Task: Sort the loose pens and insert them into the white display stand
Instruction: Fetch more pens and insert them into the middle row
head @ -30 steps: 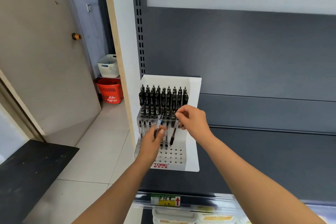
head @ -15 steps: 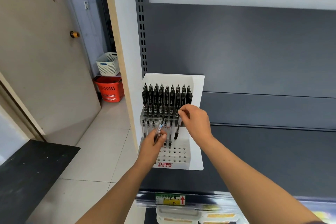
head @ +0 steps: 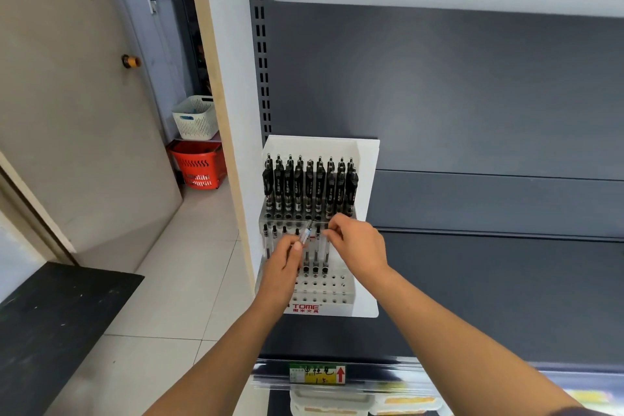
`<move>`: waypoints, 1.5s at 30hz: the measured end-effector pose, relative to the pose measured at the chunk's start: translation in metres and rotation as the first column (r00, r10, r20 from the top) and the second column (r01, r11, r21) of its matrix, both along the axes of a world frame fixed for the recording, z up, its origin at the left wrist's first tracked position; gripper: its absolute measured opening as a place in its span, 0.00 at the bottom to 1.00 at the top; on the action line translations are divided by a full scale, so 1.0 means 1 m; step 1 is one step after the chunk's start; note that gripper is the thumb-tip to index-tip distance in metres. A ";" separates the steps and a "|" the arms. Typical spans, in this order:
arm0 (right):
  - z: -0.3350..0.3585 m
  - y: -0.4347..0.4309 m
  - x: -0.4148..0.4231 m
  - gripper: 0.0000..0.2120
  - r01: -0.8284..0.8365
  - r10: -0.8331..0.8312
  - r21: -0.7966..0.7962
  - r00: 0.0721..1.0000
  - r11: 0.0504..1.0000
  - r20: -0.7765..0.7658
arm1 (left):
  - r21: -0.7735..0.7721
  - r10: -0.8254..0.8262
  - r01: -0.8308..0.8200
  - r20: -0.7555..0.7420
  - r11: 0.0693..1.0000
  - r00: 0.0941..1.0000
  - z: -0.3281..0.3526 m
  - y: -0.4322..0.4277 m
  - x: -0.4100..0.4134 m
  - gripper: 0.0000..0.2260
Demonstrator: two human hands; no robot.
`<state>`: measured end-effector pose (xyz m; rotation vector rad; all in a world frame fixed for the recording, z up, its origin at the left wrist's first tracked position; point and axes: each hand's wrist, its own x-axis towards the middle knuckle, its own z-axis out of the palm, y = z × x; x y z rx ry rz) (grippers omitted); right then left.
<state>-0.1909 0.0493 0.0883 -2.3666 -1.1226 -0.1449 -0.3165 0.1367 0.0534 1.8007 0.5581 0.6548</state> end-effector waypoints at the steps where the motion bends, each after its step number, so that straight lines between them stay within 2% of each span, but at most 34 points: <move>1: -0.001 0.000 0.000 0.08 0.012 -0.011 -0.008 0.999 1.000 0.031 | 0.012 0.001 -0.001 -0.002 1.000 1.000 0.000 0.000 -0.001 0.07; 4: 0.000 0.002 0.001 0.09 0.001 0.001 -0.030 0.998 1.000 0.068 | 0.042 0.016 -0.015 -0.020 0.999 1.000 0.002 0.001 -0.001 0.05; 6: 0.003 0.003 0.002 0.10 -0.010 0.010 -0.026 1.000 1.000 0.024 | 0.034 0.025 -0.024 -0.035 0.999 0.999 0.003 0.001 -0.002 0.03; 9: 0.011 0.001 0.001 0.14 0.002 0.019 0.132 0.987 0.991 -0.158 | 0.040 0.016 -0.015 -0.029 0.999 0.999 0.005 -0.001 0.001 0.05; 11: 0.016 -0.002 0.000 0.16 -0.005 0.085 0.261 0.951 0.965 -0.297 | 0.076 0.017 -0.015 -0.028 0.997 0.999 0.007 -0.004 0.005 0.06; 15: 0.024 -0.008 -0.003 0.07 -0.023 0.185 0.337 0.871 0.941 -0.456 | 0.156 0.032 -0.025 -0.042 0.987 0.999 0.010 -0.012 0.016 0.03; 19: 0.031 -0.014 0.004 0.05 0.120 0.162 0.417 0.798 0.901 -0.581 | 0.259 0.006 0.015 -0.079 0.966 0.997 0.017 -0.016 0.026 0.02; 21: 0.037 -0.019 0.010 0.06 0.117 0.136 0.424 0.843 0.898 -0.521 | 0.423 0.044 -0.004 -0.083 0.906 0.996 0.021 -0.013 0.028 0.07; 23: 0.042 -0.023 0.014 0.07 0.075 0.108 0.406 0.905 0.911 -0.411 | 0.619 0.132 -0.057 -0.077 0.783 0.988 0.026 -0.010 0.030 0.09; 25: 0.044 -0.025 0.017 0.06 0.037 0.082 0.358 0.946 0.933 -0.313 | 0.751 0.205 -0.077 -0.079 0.656 0.976 0.030 -0.007 0.031 0.11; 28: 0.040 -0.024 0.018 0.05 0.011 0.045 0.280 0.981 0.960 -0.191 | 0.825 0.251 -0.018 -0.150 0.564 0.956 0.029 -0.005 0.031 0.15; 32: 0.026 -0.020 0.014 0.07 0.004 0.043 0.239 0.980 0.971 -0.193 | 0.873 0.263 0.037 -0.187 0.486 0.947 0.024 -0.002 0.029 0.18; 34: 0.019 -0.018 0.013 0.07 -0.007 0.047 0.191 0.978 0.982 -0.205 | 0.884 0.266 0.031 -0.173 0.466 0.948 0.022 -0.002 0.028 0.20; 37: 0.012 -0.016 0.010 0.08 -0.005 0.036 0.141 0.975 0.990 -0.218 | 0.853 0.263 0.012 -0.174 0.521 0.949 0.022 -0.001 0.027 0.18; 38: 0.011 -0.015 0.010 0.07 0.000 0.023 0.122 0.982 0.993 -0.189 | 0.838 0.259 0.005 -0.175 0.546 0.950 0.022 0.000 0.027 0.17; 42: 0.007 -0.010 0.008 0.09 -0.005 0.006 -0.012 0.995 1.000 0.097 | 0.811 0.235 0.027 -0.200 0.584 0.951 0.022 0.004 0.026 0.14; 45: 0.004 -0.010 0.007 0.11 0.005 0.003 -0.045 0.987 0.999 0.164 | 0.807 0.227 0.031 -0.201 0.589 0.953 0.022 0.004 0.025 0.15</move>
